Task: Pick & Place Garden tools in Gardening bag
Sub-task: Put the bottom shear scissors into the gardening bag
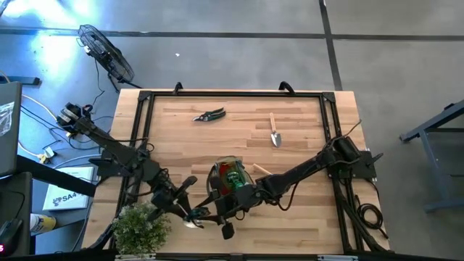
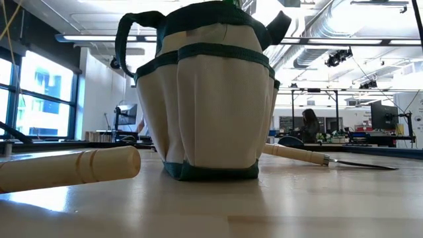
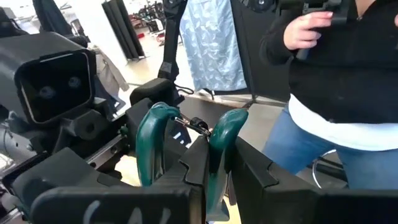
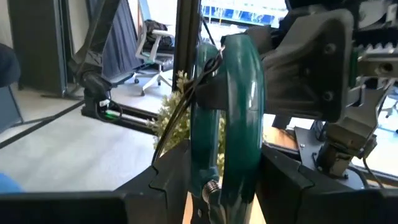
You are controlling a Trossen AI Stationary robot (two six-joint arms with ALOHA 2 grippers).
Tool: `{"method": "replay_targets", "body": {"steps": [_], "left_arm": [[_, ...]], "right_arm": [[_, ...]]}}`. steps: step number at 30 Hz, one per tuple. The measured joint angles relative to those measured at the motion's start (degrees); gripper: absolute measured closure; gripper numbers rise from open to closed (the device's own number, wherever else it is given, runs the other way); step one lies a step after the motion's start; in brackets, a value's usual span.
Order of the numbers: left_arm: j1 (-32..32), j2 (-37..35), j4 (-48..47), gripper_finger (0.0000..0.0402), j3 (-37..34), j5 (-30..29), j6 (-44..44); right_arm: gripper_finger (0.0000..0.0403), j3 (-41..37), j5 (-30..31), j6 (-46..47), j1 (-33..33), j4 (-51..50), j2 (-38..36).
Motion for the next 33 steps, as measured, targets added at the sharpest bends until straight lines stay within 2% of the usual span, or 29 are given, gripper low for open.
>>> {"method": "replay_targets", "body": {"steps": [3, 8, 14, 17, 20, 23, 26, 31, 33], "left_arm": [[-0.13, 0.0, -0.67, 0.0366, 0.0, -0.12, 0.01], [-0.13, 0.0, -2.38, 0.0366, 0.11, -0.28, -0.77], [-0.13, -0.04, -3.04, 0.0362, 0.15, -1.05, -1.93], [-0.13, -0.04, -3.48, 0.0315, 0.15, -2.07, -6.89], [-0.21, -0.03, -3.76, 0.0257, 0.08, -8.63, -13.07], [-0.08, -0.43, -4.29, 0.0209, 0.08, -15.24, -14.72], [-0.11, -0.87, -4.99, 0.0175, 0.08, -17.23, -14.73], [-0.15, -1.93, -8.53, 0.0152, 0.08, -18.27, -15.31], [-0.13, -2.3, -10.29, 0.0151, 0.06, -18.91, -16.41]], "right_arm": [[0.0279, 0.0, -1.97, 0.0, -0.52, -0.16, 0.0], [0.0358, -0.04, -1.47, -1.41, -0.9, -0.39, 0.0], [0.0358, -0.09, -0.43, -2.58, -0.8, -0.37, 0.0], [0.0358, -0.11, -0.17, -3.63, 0.04, -0.53, -0.7], [0.0358, -0.1, 0.7, -6.17, 2.35, -2.01, -3.4], [0.0358, 0.07, 5.33, -7.76, 5.14, -4.97, -5.7], [0.0358, -0.04, 11.09, -7.91, 8.29, -8.86, -7.04], [0.0358, -0.09, 21.37, -7.11, 15.41, -10.55, -7.72], [0.0358, -0.09, 27.08, -3.43, 17.99, -11.02, -7.65]]}}
